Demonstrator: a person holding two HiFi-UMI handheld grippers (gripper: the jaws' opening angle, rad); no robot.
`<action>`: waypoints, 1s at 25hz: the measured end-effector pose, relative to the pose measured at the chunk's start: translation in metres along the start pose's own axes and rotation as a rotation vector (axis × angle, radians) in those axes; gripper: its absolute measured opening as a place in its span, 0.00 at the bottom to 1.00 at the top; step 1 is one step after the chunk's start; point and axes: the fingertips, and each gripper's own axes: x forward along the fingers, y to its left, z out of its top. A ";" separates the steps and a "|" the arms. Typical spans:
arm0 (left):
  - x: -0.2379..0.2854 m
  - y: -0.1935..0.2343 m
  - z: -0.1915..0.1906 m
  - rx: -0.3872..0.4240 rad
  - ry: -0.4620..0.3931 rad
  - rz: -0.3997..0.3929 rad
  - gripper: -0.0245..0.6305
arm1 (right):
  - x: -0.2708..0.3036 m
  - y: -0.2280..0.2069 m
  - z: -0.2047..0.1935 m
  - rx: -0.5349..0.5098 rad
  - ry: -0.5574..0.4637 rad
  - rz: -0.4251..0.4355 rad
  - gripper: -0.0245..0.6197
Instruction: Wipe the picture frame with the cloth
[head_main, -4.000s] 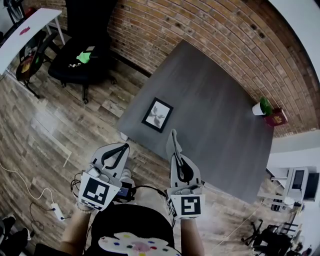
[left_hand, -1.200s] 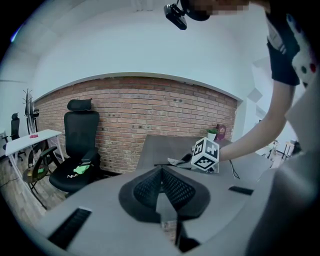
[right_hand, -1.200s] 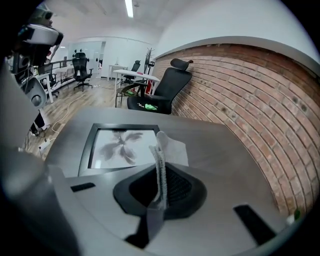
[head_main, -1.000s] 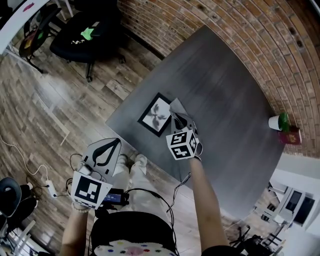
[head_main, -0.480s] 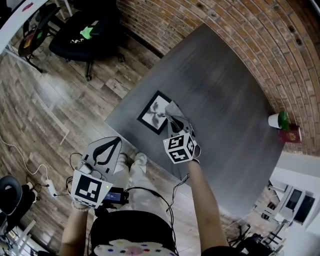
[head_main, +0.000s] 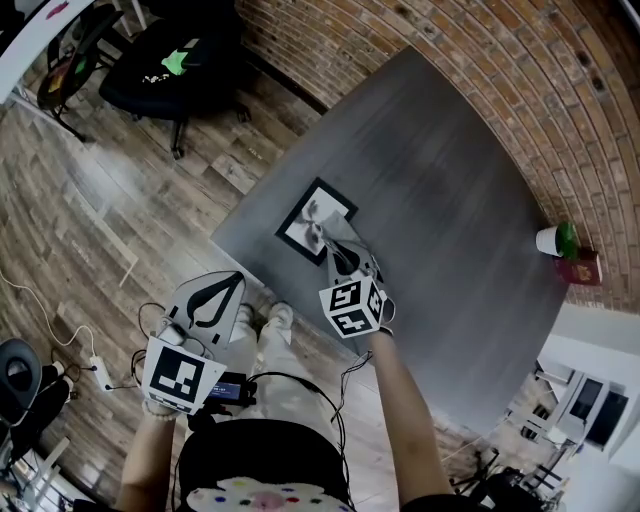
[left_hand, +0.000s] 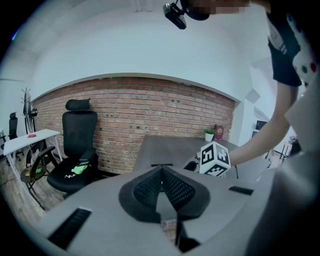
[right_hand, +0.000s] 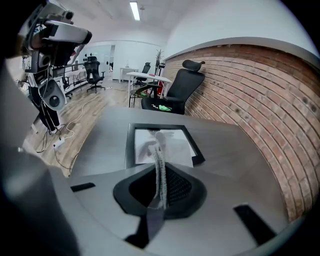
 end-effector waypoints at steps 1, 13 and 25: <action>0.000 0.000 0.001 0.004 -0.005 0.000 0.05 | -0.001 0.003 0.000 -0.001 0.000 0.004 0.06; -0.002 -0.002 0.001 0.007 -0.009 -0.007 0.05 | -0.011 0.038 0.000 -0.009 -0.011 0.045 0.06; 0.000 -0.005 0.004 0.008 -0.015 -0.012 0.05 | -0.020 0.068 0.000 -0.017 -0.014 0.093 0.06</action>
